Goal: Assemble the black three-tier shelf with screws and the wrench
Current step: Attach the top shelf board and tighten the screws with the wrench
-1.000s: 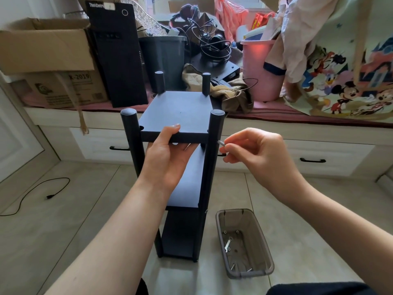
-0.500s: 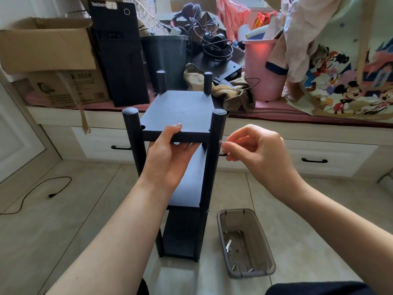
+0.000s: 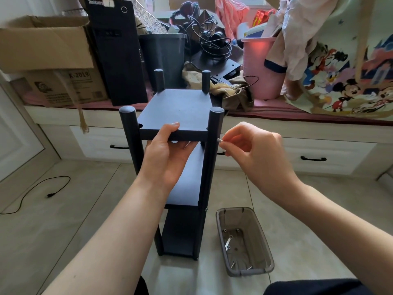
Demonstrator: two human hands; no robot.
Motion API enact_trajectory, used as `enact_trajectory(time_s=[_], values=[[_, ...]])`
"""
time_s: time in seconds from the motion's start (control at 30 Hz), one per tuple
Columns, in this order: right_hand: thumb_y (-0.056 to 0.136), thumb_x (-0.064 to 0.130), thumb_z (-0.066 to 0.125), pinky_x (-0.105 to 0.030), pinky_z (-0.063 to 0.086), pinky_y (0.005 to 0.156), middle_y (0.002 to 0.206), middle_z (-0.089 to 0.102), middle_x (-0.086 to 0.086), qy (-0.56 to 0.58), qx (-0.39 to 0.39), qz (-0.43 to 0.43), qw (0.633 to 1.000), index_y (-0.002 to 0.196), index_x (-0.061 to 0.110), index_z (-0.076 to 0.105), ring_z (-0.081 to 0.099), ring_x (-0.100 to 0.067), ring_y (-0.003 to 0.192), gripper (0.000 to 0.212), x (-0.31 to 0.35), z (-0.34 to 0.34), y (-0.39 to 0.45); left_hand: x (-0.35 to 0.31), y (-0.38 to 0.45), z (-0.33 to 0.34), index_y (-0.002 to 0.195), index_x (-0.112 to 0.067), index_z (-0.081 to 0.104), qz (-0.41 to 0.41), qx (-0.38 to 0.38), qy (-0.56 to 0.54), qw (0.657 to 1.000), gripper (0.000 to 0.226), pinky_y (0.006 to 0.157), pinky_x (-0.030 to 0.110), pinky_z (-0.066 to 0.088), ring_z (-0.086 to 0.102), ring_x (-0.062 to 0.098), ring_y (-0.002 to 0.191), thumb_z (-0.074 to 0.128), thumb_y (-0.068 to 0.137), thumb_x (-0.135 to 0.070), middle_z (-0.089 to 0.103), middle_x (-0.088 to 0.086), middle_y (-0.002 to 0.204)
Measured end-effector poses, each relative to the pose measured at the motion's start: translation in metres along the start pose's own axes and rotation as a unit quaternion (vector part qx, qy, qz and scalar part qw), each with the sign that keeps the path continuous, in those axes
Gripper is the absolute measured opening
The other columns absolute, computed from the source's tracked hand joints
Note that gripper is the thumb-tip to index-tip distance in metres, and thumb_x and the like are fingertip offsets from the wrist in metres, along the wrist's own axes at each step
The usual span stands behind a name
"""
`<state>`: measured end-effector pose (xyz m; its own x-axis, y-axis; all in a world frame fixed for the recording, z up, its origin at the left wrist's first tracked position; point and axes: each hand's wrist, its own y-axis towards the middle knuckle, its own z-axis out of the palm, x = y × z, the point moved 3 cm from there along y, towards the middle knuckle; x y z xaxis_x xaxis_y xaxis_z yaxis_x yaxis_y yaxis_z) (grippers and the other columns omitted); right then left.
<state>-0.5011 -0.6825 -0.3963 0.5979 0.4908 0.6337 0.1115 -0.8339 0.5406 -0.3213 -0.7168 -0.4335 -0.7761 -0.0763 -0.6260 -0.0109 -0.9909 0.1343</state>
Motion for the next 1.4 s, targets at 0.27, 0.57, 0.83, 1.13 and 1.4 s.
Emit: enact_trajectory(time_s=[0.27,0.57,0.83,1.13,1.4], values=[[0.086,0.018,0.075,-0.025,0.056,0.075,0.076,0.071,0.007,-0.004,-0.002,-0.010,1.000,0.091,0.012,0.073,0.068,-0.004,0.071,0.008,0.0012,-0.0017,-0.0002,-0.0010,-0.0002,-0.0011,0.093,-0.012,0.056,-0.002,0.007,0.001,1.000,0.008,0.106,0.050,0.049,0.071,0.023,0.097,0.055,0.097,-0.006,0.071,0.003,0.086],[0.086,0.015,0.075,-0.025,0.055,0.075,0.077,0.070,0.008,-0.006,0.005,-0.006,1.000,0.091,0.014,0.070,0.068,-0.005,0.072,0.007,0.0003,0.0000,-0.0001,0.0004,-0.0002,-0.0061,0.109,-0.009,0.052,-0.008,-0.010,0.003,1.000,0.015,0.102,0.049,0.052,0.067,0.031,0.113,0.056,0.095,-0.005,0.068,0.011,0.106],[0.087,0.015,0.074,-0.019,0.054,0.073,0.078,0.070,0.007,-0.003,0.006,-0.005,1.000,0.093,0.013,0.070,0.068,-0.004,0.072,0.007,-0.0008,-0.0001,0.0009,0.0004,0.0004,-0.0039,0.112,-0.009,0.052,-0.009,-0.016,-0.001,1.000,0.017,0.105,0.051,0.050,0.067,0.031,0.113,0.056,0.096,-0.005,0.069,0.010,0.104],[0.087,0.014,0.075,-0.017,0.053,0.071,0.078,0.070,0.004,-0.020,-0.011,-0.032,0.999,0.093,0.011,0.070,0.067,-0.005,0.072,0.008,0.0013,0.0022,-0.0016,-0.0003,-0.0015,-0.0023,0.124,-0.009,0.048,-0.012,-0.025,0.004,1.000,0.028,0.104,0.050,0.050,0.065,0.033,0.119,0.054,0.097,-0.005,0.065,0.014,0.122],[0.087,0.009,0.074,-0.025,0.050,0.071,0.077,0.068,0.001,-0.081,-0.030,-0.100,0.991,0.089,0.008,0.069,0.064,-0.012,0.070,0.006,0.0025,0.0051,-0.0042,0.0000,-0.0017,-0.0029,0.125,-0.009,0.047,-0.018,-0.021,0.001,1.000,0.028,0.105,0.050,0.050,0.064,0.033,0.121,0.053,0.097,-0.005,0.064,0.014,0.123]])
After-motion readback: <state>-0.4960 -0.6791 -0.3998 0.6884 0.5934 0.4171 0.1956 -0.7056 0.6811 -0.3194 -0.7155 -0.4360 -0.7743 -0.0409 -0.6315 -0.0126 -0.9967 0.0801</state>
